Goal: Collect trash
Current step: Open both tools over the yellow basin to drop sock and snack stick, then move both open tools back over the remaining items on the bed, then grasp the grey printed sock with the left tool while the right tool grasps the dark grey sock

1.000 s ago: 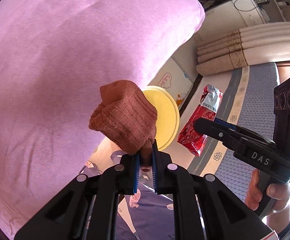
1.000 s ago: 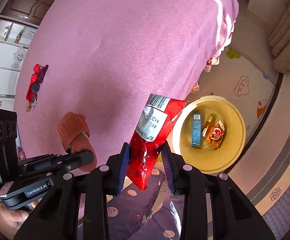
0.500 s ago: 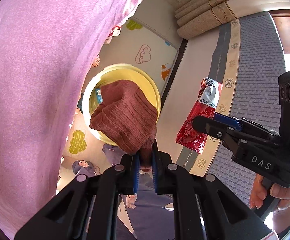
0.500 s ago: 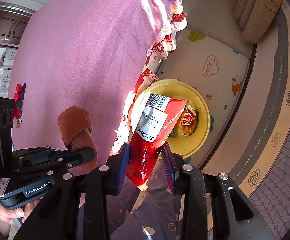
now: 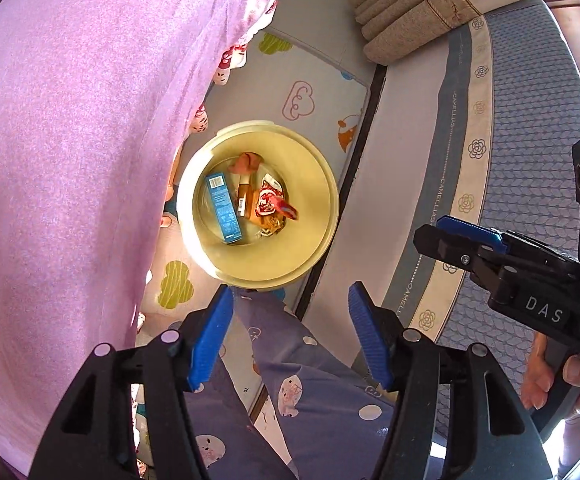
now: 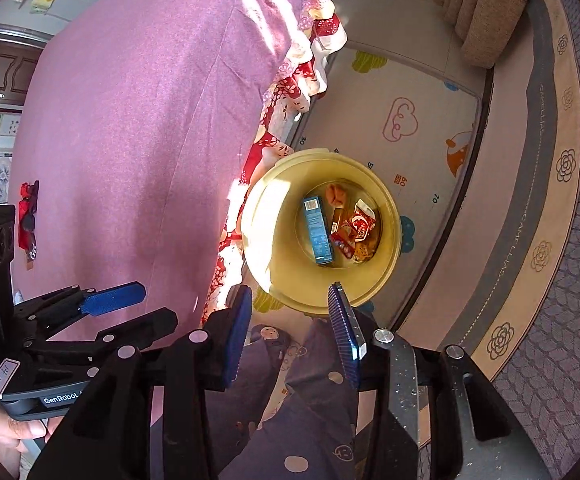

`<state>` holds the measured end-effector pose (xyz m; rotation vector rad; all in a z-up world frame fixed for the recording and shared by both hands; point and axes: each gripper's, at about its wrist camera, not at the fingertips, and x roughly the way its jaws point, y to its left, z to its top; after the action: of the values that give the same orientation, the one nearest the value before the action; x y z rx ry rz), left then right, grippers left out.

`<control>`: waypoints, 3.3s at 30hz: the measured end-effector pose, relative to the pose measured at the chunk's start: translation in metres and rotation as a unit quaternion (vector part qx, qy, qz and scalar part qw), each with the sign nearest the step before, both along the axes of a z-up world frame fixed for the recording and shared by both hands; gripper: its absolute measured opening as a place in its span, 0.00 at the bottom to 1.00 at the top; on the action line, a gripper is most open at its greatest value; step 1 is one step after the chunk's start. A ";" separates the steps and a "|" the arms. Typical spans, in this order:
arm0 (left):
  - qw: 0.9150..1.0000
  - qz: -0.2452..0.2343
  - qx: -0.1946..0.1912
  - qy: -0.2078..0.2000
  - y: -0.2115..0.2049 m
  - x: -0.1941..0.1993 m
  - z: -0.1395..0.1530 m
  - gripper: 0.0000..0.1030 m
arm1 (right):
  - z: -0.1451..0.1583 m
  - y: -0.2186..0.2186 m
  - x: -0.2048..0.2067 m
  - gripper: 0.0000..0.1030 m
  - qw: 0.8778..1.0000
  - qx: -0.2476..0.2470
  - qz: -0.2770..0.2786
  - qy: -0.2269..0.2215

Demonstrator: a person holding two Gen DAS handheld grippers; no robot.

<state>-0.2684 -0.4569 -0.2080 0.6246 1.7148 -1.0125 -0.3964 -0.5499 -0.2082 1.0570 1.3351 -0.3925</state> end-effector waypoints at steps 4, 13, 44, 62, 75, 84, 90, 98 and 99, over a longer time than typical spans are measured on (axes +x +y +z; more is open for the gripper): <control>1.000 0.013 -0.001 -0.005 0.010 0.005 0.004 0.58 | 0.005 0.004 0.008 0.38 1.000 0.000 0.006 -0.008; 0.997 0.072 -0.024 -0.021 0.045 0.032 0.027 0.58 | 0.028 0.026 0.054 0.38 0.998 -0.015 0.056 -0.028; 0.907 0.399 -0.082 -0.103 0.362 0.243 0.097 0.60 | 0.113 0.283 0.324 0.38 0.944 -0.023 0.302 -0.133; 0.825 0.544 -0.081 -0.130 0.474 0.361 0.102 0.60 | 0.122 0.374 0.489 0.38 0.896 -0.015 0.413 -0.161; 0.787 0.603 -0.055 -0.123 0.517 0.478 0.052 0.60 | 0.086 0.409 0.613 0.38 0.891 0.007 0.427 -0.153; 0.785 0.608 -0.022 -0.121 0.537 0.537 0.004 0.60 | 0.047 0.438 0.668 0.38 0.889 0.019 0.436 -0.136; 0.766 0.633 -0.025 -0.105 0.560 0.561 -0.023 0.60 | 0.027 0.447 0.693 0.38 0.892 0.024 0.433 -0.125; 0.771 0.628 -0.034 -0.101 0.559 0.581 -0.037 0.69 | 0.022 0.451 0.706 0.38 0.892 0.013 0.434 -0.124; 0.772 0.626 -0.036 -0.103 0.558 0.583 -0.036 0.68 | 0.021 0.450 0.707 0.38 0.893 0.010 0.433 -0.124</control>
<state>0.3148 0.1006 -0.2436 -0.4834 1.4150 -0.0164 0.3103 -0.0997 -0.1868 0.4175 1.4299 0.4156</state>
